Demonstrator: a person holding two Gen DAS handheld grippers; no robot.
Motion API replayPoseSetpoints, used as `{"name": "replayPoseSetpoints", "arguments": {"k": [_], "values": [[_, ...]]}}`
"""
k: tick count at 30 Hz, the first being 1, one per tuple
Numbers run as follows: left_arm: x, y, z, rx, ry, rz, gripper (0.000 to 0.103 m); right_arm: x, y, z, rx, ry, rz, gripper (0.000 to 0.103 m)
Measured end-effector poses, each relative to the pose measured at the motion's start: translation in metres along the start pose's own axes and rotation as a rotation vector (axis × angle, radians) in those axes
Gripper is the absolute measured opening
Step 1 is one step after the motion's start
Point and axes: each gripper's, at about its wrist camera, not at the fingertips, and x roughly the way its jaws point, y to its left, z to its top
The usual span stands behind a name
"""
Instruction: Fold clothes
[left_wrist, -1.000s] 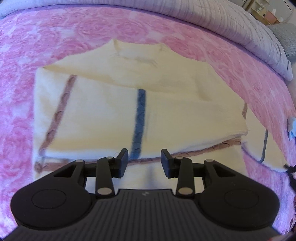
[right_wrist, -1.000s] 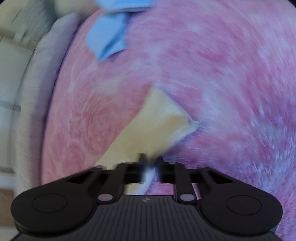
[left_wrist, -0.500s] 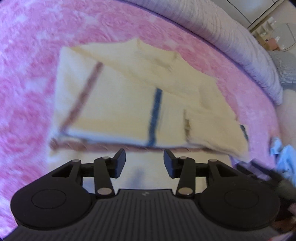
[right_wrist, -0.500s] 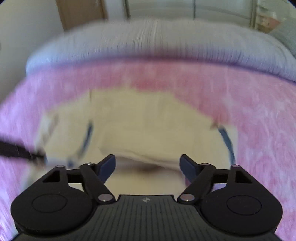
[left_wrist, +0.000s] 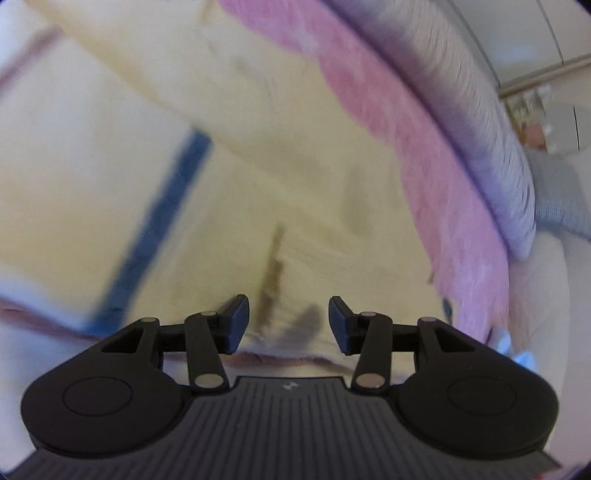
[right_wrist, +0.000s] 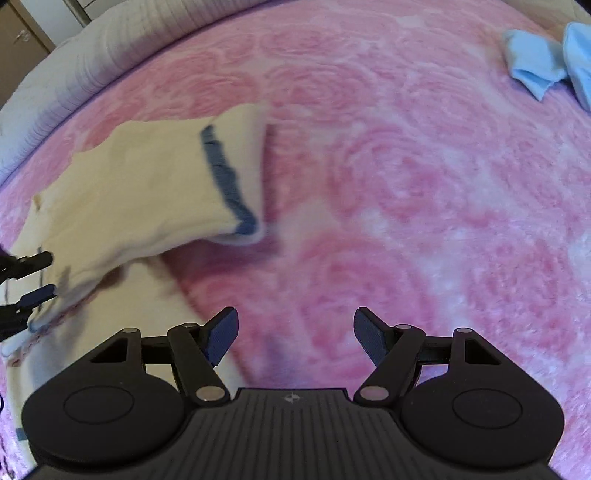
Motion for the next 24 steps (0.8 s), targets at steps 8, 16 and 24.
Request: {"name": "replayPoseSetpoints", "arguments": {"k": [8, 16, 24], "values": [[-0.06, -0.022, 0.015, 0.136, -0.135, -0.109, 0.004, 0.009, 0.007, 0.008, -0.002, -0.002, -0.035, 0.073], [-0.14, 0.059, 0.027, 0.16, -0.28, 0.077, 0.004, 0.003, 0.062, 0.023, -0.094, -0.062, 0.031, 0.073], [-0.148, 0.129, 0.014, 0.102, -0.293, 0.219, 0.004, 0.022, 0.121, 0.033, -0.181, -0.069, 0.098, 0.073]]}}
